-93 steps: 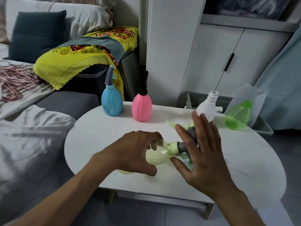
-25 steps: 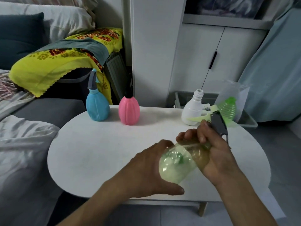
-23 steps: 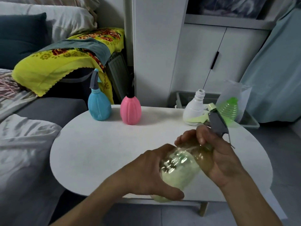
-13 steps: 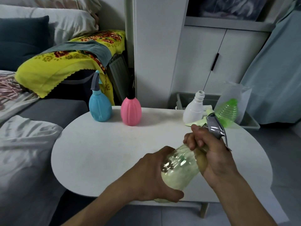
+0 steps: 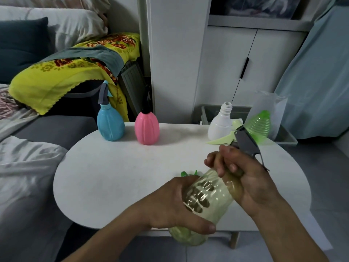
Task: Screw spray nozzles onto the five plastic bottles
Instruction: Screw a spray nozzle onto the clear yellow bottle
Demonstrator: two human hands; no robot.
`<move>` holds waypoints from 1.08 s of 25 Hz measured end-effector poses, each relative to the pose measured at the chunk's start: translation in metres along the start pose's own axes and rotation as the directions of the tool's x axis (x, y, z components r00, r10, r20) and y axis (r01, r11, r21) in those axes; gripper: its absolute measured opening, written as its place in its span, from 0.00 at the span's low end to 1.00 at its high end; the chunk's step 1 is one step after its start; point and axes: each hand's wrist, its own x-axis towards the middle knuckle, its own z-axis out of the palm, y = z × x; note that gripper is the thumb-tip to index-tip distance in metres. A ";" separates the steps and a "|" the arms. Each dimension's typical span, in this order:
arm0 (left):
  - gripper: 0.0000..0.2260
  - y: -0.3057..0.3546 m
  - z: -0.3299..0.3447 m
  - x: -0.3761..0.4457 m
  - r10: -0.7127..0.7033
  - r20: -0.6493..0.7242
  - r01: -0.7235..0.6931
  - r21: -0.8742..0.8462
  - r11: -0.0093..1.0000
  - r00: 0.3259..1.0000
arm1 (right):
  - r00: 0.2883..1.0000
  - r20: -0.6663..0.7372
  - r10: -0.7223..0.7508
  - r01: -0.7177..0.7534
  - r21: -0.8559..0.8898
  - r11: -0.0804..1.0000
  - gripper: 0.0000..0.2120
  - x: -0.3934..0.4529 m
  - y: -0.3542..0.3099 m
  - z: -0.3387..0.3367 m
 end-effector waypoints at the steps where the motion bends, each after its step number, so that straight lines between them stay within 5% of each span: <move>1: 0.22 0.001 0.000 0.000 0.017 -0.014 -0.017 0.011 1.000 1.000 | 1.000 -0.021 -0.016 0.016 -0.019 1.000 0.18 0.000 -0.001 0.001; 11: 0.22 -0.001 0.005 0.005 0.073 -0.114 -0.060 0.106 0.993 0.991 | 0.990 -0.138 -0.031 0.024 -0.054 0.998 0.18 0.000 -0.001 0.008; 15: 0.31 -0.007 0.007 0.007 0.057 -0.150 -0.037 0.130 0.991 0.987 | 0.986 -0.168 0.000 -0.001 -0.006 1.000 0.19 0.002 0.000 0.003; 19: 0.34 -0.013 0.008 0.010 0.120 -0.252 -0.022 0.362 0.932 0.960 | 0.959 -0.283 -0.031 0.014 -0.061 0.998 0.17 0.008 0.008 0.002; 21: 0.34 -0.014 0.003 0.013 0.145 -0.336 -0.020 0.349 0.937 0.931 | 0.967 -0.254 -0.017 -0.015 -0.123 0.992 0.15 0.012 0.012 0.005; 24: 0.34 -0.018 -0.020 0.018 0.159 -0.419 -0.085 0.192 0.978 0.894 | 0.989 -0.133 0.064 -0.090 -0.194 0.977 0.32 0.016 0.015 0.012; 27: 0.35 -0.022 -0.033 0.020 0.180 -0.435 -0.125 0.151 0.981 0.882 | 0.993 -0.070 0.099 -0.118 -0.368 0.922 0.33 0.015 0.033 0.028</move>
